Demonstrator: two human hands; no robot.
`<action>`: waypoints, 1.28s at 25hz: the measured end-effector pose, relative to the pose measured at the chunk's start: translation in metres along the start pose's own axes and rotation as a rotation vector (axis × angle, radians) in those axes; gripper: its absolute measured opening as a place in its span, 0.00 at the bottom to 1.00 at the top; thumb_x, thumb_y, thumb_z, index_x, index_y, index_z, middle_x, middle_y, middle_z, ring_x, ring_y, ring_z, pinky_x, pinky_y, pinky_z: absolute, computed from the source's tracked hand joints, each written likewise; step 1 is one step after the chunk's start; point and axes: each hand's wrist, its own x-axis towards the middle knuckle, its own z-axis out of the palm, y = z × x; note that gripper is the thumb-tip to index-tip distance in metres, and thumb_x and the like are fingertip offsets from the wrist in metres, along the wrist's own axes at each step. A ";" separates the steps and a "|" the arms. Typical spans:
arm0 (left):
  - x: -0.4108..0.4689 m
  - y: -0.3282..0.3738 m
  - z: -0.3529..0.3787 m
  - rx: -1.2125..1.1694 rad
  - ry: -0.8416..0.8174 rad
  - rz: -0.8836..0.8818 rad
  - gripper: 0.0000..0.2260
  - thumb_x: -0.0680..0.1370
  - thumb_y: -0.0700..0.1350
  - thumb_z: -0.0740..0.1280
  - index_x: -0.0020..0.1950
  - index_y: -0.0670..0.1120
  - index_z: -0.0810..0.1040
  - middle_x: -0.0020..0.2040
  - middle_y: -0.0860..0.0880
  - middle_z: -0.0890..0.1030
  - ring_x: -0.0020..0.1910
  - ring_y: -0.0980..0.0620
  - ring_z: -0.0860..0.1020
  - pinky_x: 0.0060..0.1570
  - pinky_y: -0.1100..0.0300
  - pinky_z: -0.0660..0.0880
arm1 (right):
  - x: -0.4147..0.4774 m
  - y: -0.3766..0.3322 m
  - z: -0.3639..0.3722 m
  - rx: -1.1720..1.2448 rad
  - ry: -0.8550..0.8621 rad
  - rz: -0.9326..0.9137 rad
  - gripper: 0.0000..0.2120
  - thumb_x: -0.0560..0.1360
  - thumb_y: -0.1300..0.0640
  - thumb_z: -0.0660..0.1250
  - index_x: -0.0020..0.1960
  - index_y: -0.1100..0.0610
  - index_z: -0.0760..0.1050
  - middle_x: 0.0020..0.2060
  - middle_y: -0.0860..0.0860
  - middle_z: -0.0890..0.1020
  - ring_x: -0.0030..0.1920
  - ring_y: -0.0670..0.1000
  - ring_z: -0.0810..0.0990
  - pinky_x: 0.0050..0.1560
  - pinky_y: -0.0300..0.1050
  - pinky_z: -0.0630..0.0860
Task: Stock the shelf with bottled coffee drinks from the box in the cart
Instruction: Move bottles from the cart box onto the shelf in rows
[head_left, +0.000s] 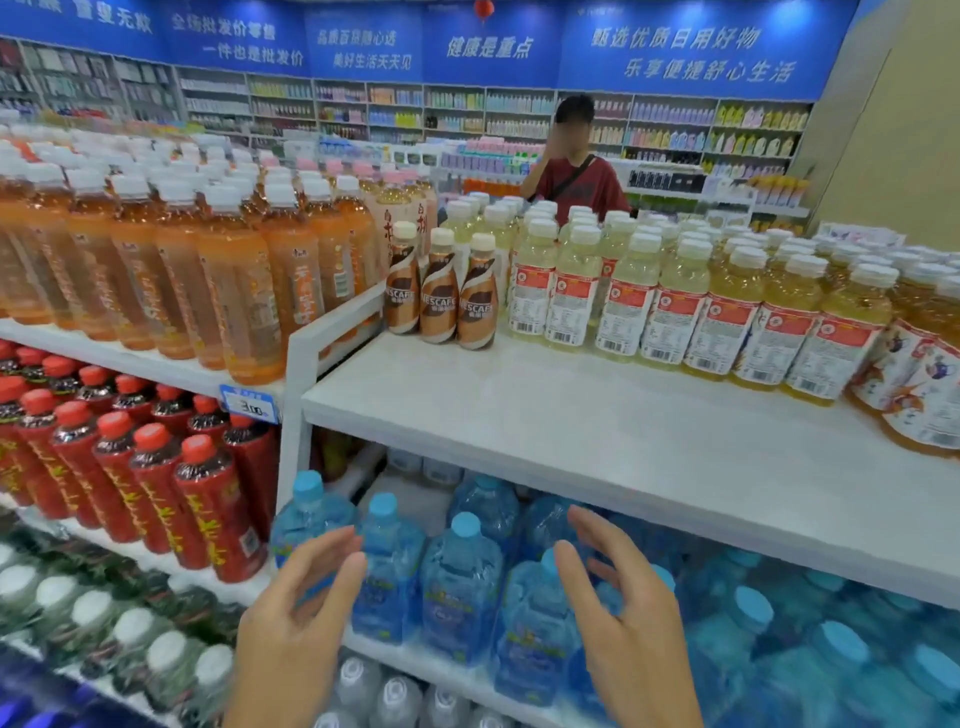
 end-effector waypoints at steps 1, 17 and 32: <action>-0.013 -0.009 -0.007 0.009 0.020 -0.022 0.11 0.73 0.50 0.71 0.54 0.52 0.85 0.51 0.59 0.87 0.51 0.66 0.82 0.45 0.77 0.74 | -0.011 0.006 0.003 -0.003 -0.010 0.001 0.17 0.72 0.38 0.66 0.61 0.34 0.77 0.59 0.26 0.78 0.59 0.32 0.76 0.55 0.28 0.72; -0.200 -0.093 -0.152 0.151 0.480 -0.570 0.07 0.82 0.53 0.67 0.58 0.58 0.82 0.53 0.68 0.84 0.54 0.71 0.79 0.53 0.73 0.74 | -0.135 0.091 0.180 -0.117 -0.782 0.239 0.12 0.79 0.52 0.70 0.62 0.44 0.79 0.60 0.44 0.82 0.62 0.46 0.79 0.67 0.50 0.73; -0.199 -0.294 -0.385 0.203 0.759 -1.109 0.21 0.84 0.54 0.64 0.73 0.44 0.73 0.68 0.43 0.79 0.65 0.44 0.77 0.60 0.57 0.70 | -0.255 0.105 0.395 -0.490 -1.232 0.367 0.07 0.78 0.44 0.69 0.55 0.33 0.77 0.57 0.39 0.82 0.60 0.44 0.79 0.62 0.47 0.75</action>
